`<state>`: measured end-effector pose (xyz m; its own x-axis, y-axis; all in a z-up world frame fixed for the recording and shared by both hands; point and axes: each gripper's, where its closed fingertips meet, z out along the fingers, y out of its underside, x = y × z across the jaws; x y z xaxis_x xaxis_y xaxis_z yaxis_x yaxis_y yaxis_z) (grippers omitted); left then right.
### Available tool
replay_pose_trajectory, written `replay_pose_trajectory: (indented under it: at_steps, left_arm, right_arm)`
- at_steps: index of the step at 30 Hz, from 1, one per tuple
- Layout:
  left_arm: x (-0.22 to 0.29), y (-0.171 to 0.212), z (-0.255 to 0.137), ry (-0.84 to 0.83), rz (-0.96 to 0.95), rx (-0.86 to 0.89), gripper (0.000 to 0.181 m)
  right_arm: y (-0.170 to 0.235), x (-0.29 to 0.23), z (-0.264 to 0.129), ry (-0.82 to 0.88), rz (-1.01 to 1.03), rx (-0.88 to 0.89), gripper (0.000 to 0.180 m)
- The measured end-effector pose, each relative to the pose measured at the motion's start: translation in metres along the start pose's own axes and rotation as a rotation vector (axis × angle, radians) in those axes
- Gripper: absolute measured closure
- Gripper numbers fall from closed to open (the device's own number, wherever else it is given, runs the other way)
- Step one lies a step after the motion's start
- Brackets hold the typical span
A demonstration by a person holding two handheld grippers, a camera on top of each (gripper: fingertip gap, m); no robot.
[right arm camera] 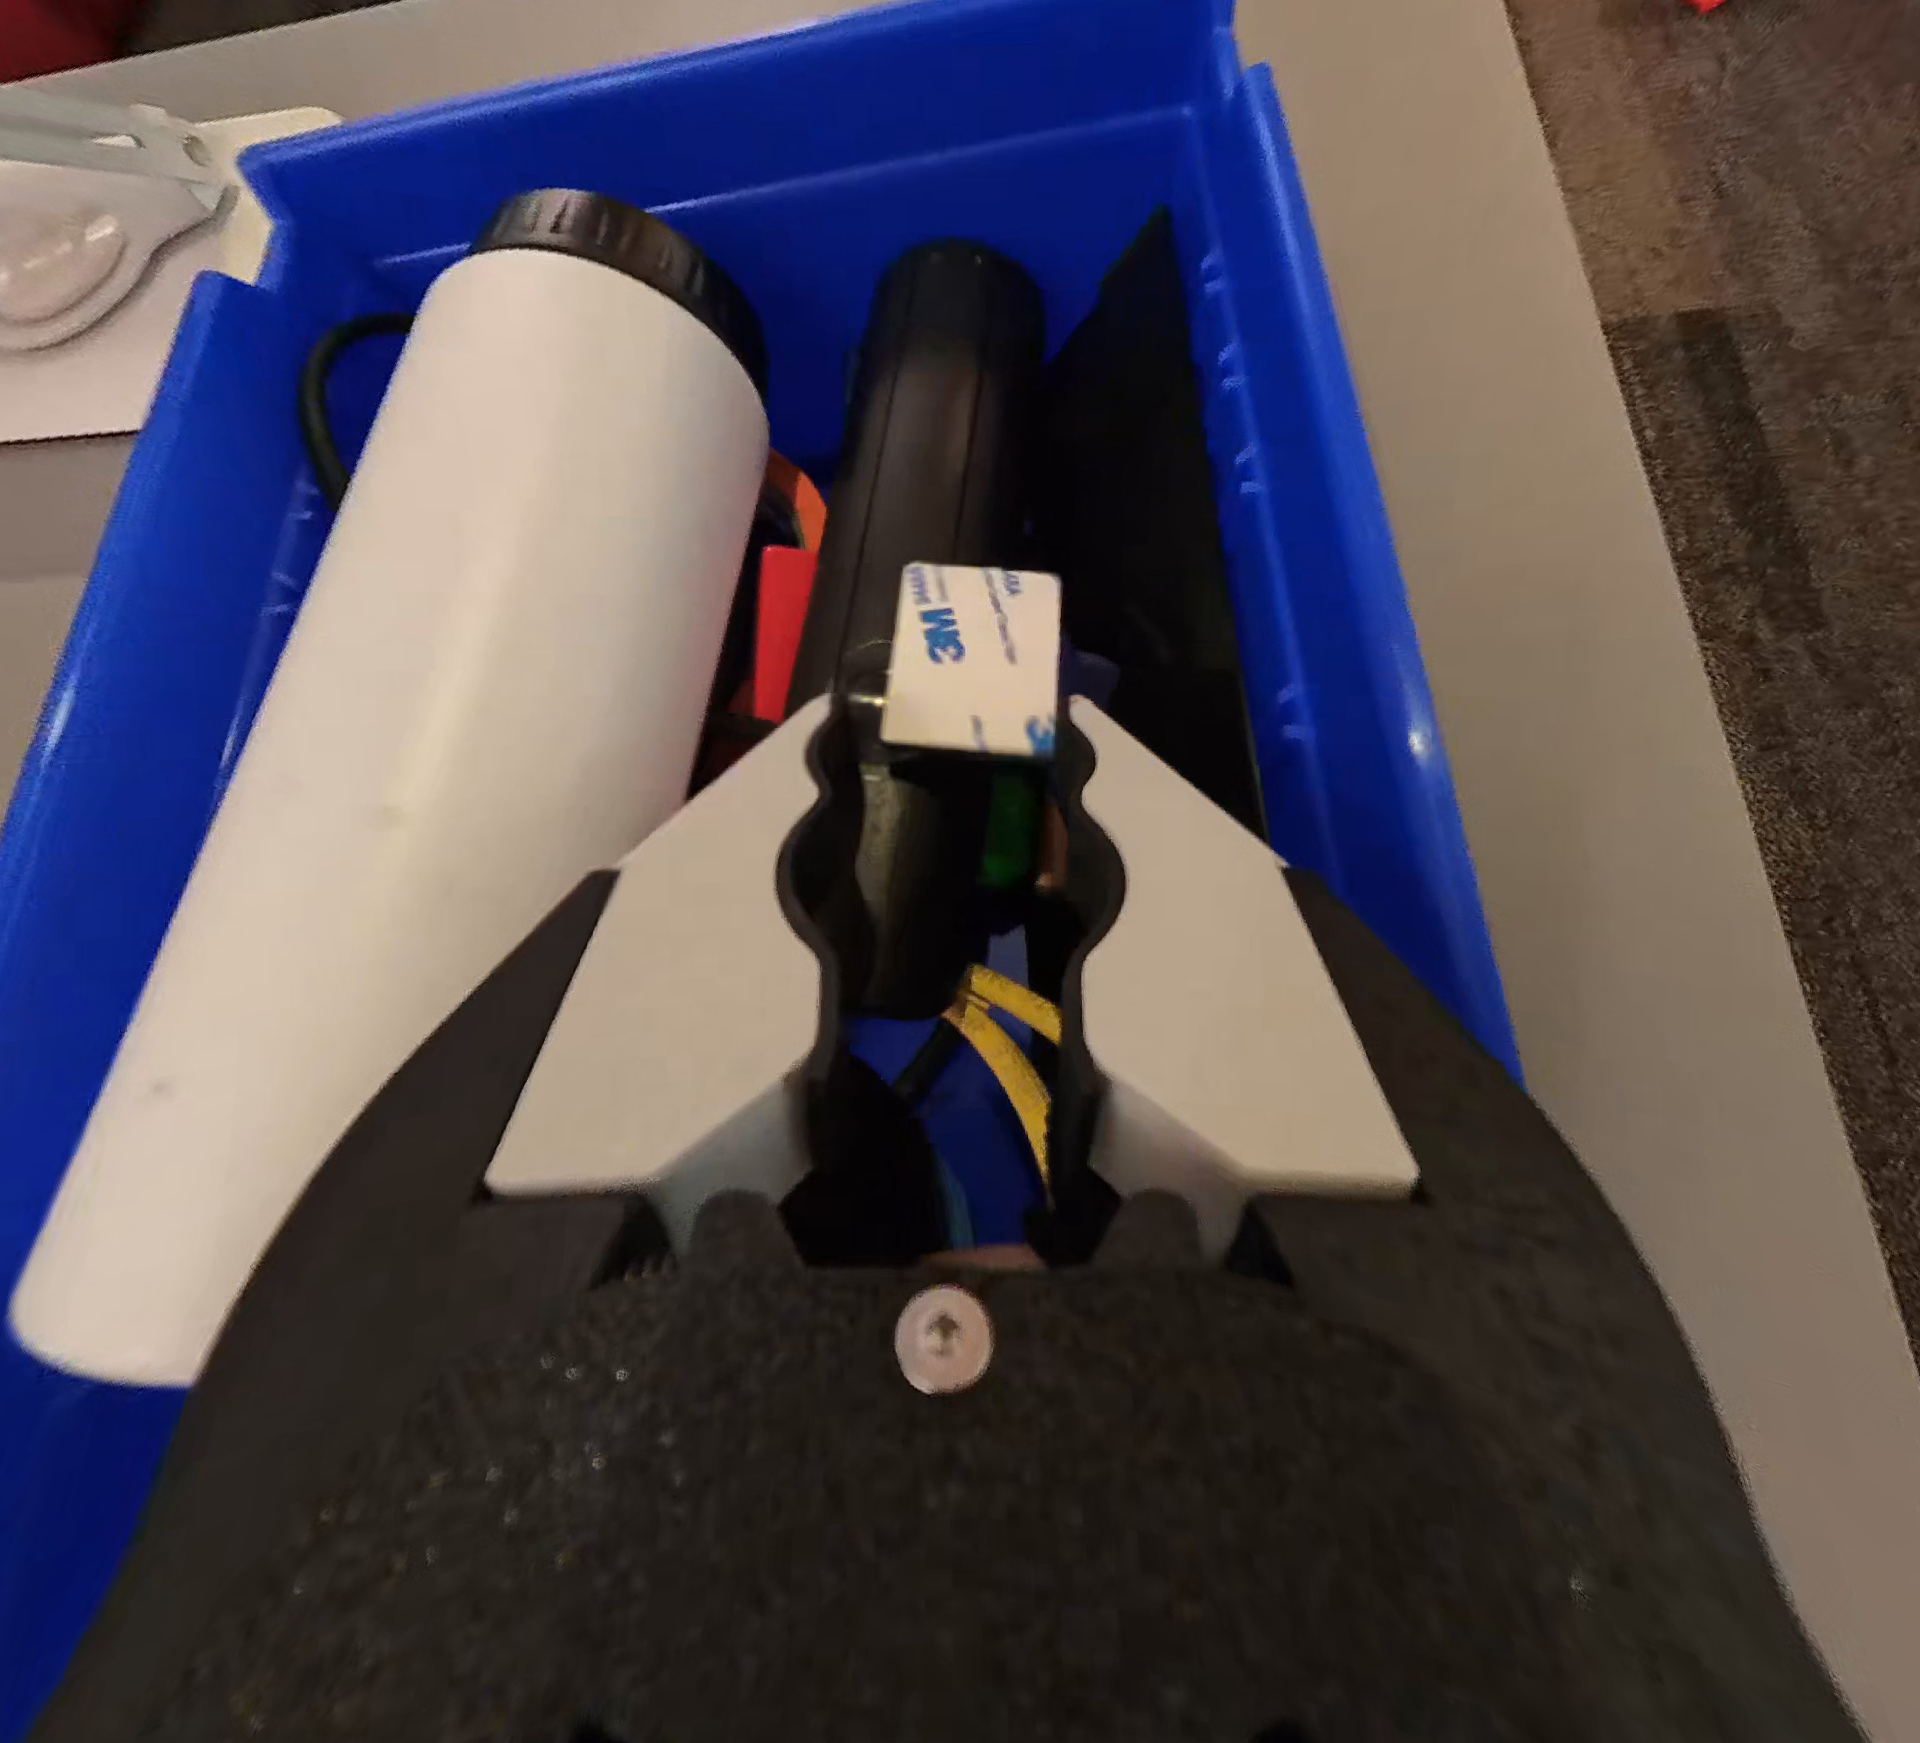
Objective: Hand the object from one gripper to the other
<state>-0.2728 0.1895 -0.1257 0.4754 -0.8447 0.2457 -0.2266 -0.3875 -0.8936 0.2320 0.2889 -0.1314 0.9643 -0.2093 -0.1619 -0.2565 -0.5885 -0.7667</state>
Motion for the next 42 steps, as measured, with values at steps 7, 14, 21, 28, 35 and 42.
replay_pose_trajectory:
  at_steps: [7, 14, 21, 28, 35, 42]
  left_arm:
    - [0.000, 0.005, 0.002, -0.005, -0.009, -0.025, 0.151]
    - [0.005, 0.012, 0.006, 0.007, -0.014, -0.065, 0.151]
    - [0.012, 0.002, 0.002, 0.028, 0.032, -0.021, 0.143]
    - [0.043, -0.020, -0.045, 0.390, 0.315, 0.020, 0.130]
    - [-0.066, -0.068, -0.094, 0.213, 0.587, -0.085, 0.139]
    - [-0.221, -0.036, -0.070, -0.068, 0.732, -0.718, 0.130]
  right_arm:
    - [-0.068, -0.020, -0.080, 0.002, -0.124, 0.284, 0.127]
    - [-0.121, -0.167, -0.190, -0.413, -0.252, 0.655, 0.128]
    - [0.025, -0.324, -0.122, -0.961, -0.291, 0.555, 0.128]
    - [0.104, -0.376, -0.096, -1.125, -0.372, 0.227, 0.126]
    - [0.092, -0.369, -0.092, -1.153, -0.254, 0.217, 0.125]
    - [0.098, -0.375, -0.091, -1.191, -0.246, 0.167, 0.125]
